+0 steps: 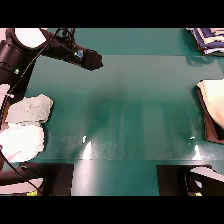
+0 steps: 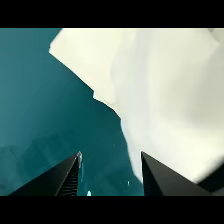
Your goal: Fold the shirts.
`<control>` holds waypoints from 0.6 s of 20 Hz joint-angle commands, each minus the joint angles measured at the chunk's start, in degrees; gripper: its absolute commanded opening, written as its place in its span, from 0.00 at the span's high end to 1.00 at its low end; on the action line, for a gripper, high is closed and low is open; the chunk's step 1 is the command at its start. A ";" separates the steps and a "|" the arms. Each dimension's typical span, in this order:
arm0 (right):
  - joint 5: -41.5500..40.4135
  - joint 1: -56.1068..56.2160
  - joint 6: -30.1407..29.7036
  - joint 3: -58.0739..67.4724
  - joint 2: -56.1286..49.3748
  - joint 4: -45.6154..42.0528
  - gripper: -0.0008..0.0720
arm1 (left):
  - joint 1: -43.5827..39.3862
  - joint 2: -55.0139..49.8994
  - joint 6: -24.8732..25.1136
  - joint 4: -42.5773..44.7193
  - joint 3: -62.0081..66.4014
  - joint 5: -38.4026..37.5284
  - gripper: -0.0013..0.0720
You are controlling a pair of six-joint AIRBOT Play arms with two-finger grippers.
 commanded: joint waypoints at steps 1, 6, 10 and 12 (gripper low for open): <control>-0.22 -3.89 -0.07 -5.84 3.91 -1.44 0.36 | -0.02 -0.02 0.68 0.02 0.00 -0.33 0.94; -2.78 -0.42 0.02 -5.95 6.75 6.29 0.37 | -0.02 -0.02 0.68 0.02 0.00 0.15 0.94; -5.42 15.10 0.04 -5.90 9.31 12.20 0.37 | -0.02 -0.02 0.66 -0.02 0.00 1.33 0.94; -6.19 24.70 0.02 -5.88 9.64 12.13 0.37 | -0.02 0.00 0.63 -0.39 0.00 2.23 0.94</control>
